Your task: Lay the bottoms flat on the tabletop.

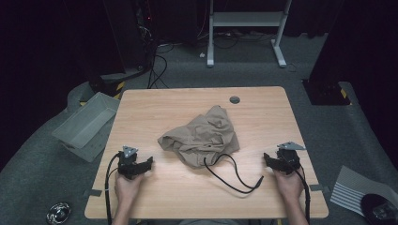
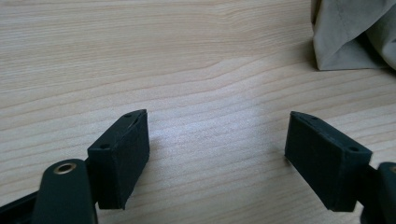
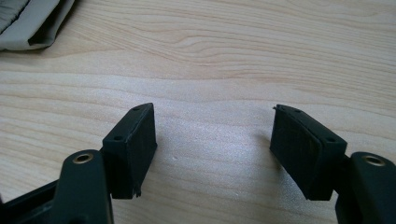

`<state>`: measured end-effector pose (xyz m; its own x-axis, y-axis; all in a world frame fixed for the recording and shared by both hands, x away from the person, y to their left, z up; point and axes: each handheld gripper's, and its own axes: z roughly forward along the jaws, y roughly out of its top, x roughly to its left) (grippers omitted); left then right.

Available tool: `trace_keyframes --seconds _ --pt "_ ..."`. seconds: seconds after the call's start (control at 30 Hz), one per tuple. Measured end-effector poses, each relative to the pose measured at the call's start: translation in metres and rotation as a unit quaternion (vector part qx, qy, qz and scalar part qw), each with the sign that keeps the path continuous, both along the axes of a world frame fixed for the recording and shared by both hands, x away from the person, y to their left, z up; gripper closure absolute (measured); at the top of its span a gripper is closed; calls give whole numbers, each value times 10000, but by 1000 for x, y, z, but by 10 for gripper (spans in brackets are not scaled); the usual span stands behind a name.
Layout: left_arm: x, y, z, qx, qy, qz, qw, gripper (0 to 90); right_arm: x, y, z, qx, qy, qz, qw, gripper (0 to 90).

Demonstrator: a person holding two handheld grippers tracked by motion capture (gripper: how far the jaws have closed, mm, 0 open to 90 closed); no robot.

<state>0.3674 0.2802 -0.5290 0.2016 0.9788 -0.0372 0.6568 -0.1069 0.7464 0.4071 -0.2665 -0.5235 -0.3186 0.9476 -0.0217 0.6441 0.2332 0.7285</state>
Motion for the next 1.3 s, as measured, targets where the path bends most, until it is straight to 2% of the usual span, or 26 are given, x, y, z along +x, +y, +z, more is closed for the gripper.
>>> trace_keyframes --seconds 0.23,0.33,0.4,0.53,0.57,0.63,0.67,0.73,0.8,0.83,0.9,0.97,1.0,1.03,1.2,1.23,1.3 --pt "0 0 0 -58 -13 -40 10000 235 0 0 0 -2 2 -3 10000 311" --pt "-1 -2 1 -242 3 -117 9996 243 0 0 0 -5 -3 3 10000 311" --pt "-1 -3 1 -251 8 -184 9995 239 0 0 0 0 -2 -4 10000 311" --pt "-3 -13 6 -276 -89 -478 9984 222 0 1 0 -18 -12 -2 10000 311" --pt "-3 -13 6 -276 -89 -478 9984 221 -1 1 0 -31 -15 -1 10000 311" --pt "-5 -19 12 -391 -171 -688 9967 224 -1 1 0 -42 -22 1 10000 311" --pt "-5 -19 12 -391 -171 -688 9967 222 -1 1 0 -40 -20 -3 10000 311" --pt "-5 -29 19 -334 -182 -966 9946 222 -1 1 0 -32 -14 -2 10000 311" --pt "-6 -33 21 -352 -196 -1050 9937 225 -1 1 0 -44 -25 11 10000 311" --pt "-6 -42 26 -430 -197 -1245 9911 232 -1 1 0 -47 -25 21 10000 311" --pt "-6 -45 28 -437 -191 -1311 9902 233 -1 1 0 -54 -32 30 10000 311" --pt "-5 -56 32 -401 -201 -1486 9879 239 -1 1 0 -54 -27 41 10000 311" --pt "-3 -65 35 -470 -214 -1657 9848 241 -1 1 0 -55 -27 48 10000 311" --pt "-3 -65 35 -470 -214 -1657 9848 242 -1 1 0 -57 -28 50 10000 311" --pt "8 -96 45 -382 -257 -1997 9788 240 -1 1 0 -59 -28 74 10000 310" --pt "8 -96 45 -382 -257 -1997 9788 240 -1 2 0 -59 -30 74 10000 311" --pt "12 -106 49 -333 -322 -2093 9767 240 -1 1 0 -54 -27 78 10000 311"
